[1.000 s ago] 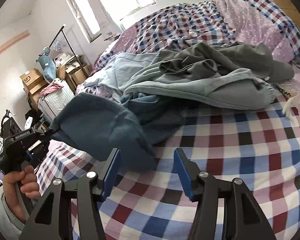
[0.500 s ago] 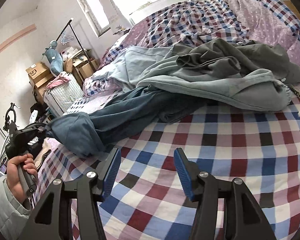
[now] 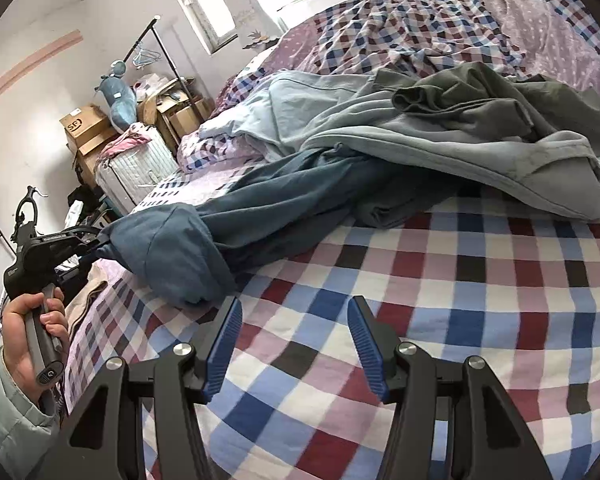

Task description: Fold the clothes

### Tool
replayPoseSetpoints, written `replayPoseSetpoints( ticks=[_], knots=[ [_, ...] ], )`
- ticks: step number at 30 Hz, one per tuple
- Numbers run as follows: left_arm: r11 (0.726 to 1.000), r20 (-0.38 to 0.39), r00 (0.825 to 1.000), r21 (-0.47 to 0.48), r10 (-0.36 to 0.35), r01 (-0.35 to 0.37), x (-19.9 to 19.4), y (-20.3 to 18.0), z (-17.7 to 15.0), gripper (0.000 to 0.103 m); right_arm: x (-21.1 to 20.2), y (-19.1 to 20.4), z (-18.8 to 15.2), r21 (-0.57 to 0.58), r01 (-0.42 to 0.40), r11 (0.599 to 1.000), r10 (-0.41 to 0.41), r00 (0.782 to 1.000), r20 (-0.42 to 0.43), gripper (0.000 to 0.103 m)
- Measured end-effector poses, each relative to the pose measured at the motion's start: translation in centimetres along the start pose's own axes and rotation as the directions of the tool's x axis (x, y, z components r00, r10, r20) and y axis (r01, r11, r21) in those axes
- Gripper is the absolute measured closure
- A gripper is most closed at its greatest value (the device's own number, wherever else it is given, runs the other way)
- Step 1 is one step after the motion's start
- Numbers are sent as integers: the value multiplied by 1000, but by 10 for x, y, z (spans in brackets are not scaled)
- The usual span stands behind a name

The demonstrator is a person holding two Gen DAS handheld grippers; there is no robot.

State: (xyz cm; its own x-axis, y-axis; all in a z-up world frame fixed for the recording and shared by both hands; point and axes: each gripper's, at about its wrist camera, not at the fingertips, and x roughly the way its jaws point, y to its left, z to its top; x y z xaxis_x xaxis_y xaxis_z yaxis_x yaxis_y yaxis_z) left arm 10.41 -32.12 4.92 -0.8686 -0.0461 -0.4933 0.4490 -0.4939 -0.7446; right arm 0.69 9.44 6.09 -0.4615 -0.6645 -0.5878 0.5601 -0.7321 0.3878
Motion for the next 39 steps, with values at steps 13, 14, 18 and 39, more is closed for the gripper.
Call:
replayPoseSetpoints(
  ticks=[13,14,18,39],
  knots=[
    [994,64,998,-106,11,-4,-24,30,12,17,18,20,3,-9,-40,999,39,999,-14,44],
    [996,51,999,-90,-13,18,-24,25,11,17,20,22,3,-12,-41,999,41,999,-14,44],
    [994,-16,994,-18,-108,107,-20,0,-2,17,28,35,4,-26,-58,998,57,998,-14,44],
    [915,-460,858,202,-227,350,21,-77,-72,17,60,127,-13,-303,-144,942,125,989,-80,99]
  ],
)
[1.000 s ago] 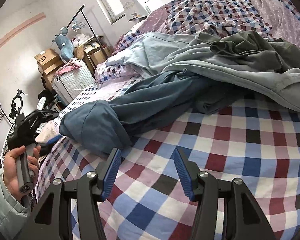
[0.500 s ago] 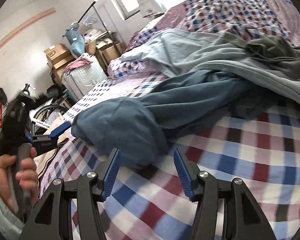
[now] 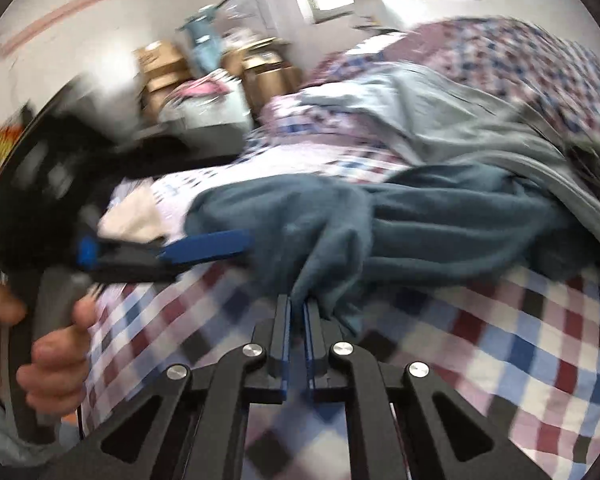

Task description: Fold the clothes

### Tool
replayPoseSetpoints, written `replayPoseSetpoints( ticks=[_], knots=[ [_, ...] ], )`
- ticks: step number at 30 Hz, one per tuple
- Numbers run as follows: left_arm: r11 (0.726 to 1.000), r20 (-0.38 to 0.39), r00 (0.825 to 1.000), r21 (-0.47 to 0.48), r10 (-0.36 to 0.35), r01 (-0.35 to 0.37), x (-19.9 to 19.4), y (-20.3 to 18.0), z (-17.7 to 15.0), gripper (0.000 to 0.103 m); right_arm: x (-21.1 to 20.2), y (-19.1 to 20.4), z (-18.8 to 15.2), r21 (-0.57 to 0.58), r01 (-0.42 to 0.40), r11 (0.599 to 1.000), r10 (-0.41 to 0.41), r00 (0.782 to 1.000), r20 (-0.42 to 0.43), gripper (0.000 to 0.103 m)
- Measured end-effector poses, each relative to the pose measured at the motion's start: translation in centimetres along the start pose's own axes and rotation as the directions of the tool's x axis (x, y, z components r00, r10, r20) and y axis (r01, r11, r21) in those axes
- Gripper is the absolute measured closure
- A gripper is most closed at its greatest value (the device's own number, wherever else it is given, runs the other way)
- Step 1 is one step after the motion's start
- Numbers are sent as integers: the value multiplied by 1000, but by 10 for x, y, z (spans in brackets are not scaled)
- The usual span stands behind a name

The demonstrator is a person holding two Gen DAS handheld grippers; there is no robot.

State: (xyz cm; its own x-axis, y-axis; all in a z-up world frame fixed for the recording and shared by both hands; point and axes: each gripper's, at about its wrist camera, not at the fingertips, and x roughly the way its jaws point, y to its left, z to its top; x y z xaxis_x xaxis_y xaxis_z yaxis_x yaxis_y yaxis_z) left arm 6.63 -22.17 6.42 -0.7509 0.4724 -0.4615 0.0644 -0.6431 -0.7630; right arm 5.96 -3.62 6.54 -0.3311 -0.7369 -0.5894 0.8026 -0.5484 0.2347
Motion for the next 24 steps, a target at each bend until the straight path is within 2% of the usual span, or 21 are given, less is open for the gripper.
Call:
replayPoseSetpoints(
  ticks=[6,8,11,15,22,24],
  knots=[
    [994,-55,995,75,81,-77,12,-7,-3,21,3,37,-7,-119,-126,985,122,992,-34,103],
    [990,-73,991,91,113,-106,18,-8,-5,32,3,48,-9,-152,-172,973,167,985,-49,103],
    [984,-80,984,97,158,-150,24,-6,-7,35,3,64,-14,-208,-210,955,196,977,-84,103],
    [982,-79,983,96,168,-161,27,-6,-7,35,4,53,-18,-193,-181,964,164,981,-99,103],
    [978,-79,980,112,183,-174,38,-13,-8,35,-16,-3,-15,-59,-81,995,78,996,-45,99],
    [974,-73,976,118,203,-194,42,-15,-9,54,-20,-16,-15,-22,-71,997,70,997,-34,99]
  ],
)
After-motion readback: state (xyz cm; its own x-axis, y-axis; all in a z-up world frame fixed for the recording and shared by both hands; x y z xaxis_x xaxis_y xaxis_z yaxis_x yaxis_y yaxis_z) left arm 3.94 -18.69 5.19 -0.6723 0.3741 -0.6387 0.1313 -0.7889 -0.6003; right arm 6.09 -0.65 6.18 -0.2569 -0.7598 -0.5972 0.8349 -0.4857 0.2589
